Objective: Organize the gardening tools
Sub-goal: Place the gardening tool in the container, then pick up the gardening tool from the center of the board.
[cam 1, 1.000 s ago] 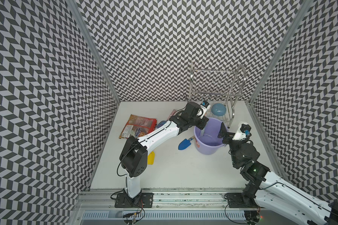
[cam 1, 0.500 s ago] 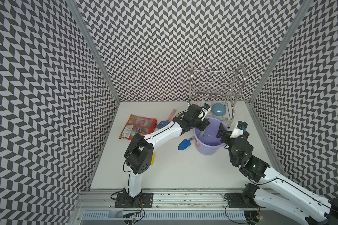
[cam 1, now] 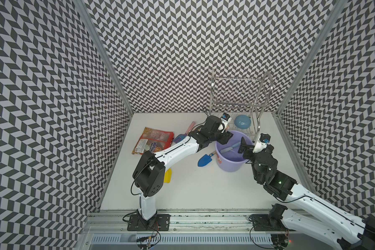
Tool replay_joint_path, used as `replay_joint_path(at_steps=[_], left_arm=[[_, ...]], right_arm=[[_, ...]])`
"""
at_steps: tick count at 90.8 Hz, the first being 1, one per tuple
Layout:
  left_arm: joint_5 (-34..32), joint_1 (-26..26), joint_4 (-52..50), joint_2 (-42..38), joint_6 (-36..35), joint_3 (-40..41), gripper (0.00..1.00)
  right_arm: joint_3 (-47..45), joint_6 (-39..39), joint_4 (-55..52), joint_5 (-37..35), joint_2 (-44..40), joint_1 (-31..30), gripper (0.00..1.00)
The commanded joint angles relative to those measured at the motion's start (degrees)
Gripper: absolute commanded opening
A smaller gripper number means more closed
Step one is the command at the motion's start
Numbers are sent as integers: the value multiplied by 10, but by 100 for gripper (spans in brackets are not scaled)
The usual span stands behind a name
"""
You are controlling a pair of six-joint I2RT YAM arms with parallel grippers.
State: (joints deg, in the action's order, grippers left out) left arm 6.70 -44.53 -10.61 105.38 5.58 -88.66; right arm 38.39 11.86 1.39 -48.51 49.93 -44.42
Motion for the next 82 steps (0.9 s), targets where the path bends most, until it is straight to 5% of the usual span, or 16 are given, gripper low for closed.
replay_joint_path(at_steps=[1, 35, 56, 72, 82], left_arm=[[-15, 7, 57, -61, 16, 21, 59], [-39, 85, 94, -169, 61, 171, 94], [-41, 142, 167, -224, 139, 302, 100], [-47, 207, 214, -274, 214, 374, 100], [-50, 253, 231, -299, 252, 419, 100]], right_arm=[[27, -7, -3, 35, 9, 3, 100], [96, 16, -66, 49, 42, 4, 100], [141, -65, -91, 231, 101, -7, 100], [174, -104, -103, 210, 179, -70, 100], [205, -121, -125, 231, 226, -87, 91]])
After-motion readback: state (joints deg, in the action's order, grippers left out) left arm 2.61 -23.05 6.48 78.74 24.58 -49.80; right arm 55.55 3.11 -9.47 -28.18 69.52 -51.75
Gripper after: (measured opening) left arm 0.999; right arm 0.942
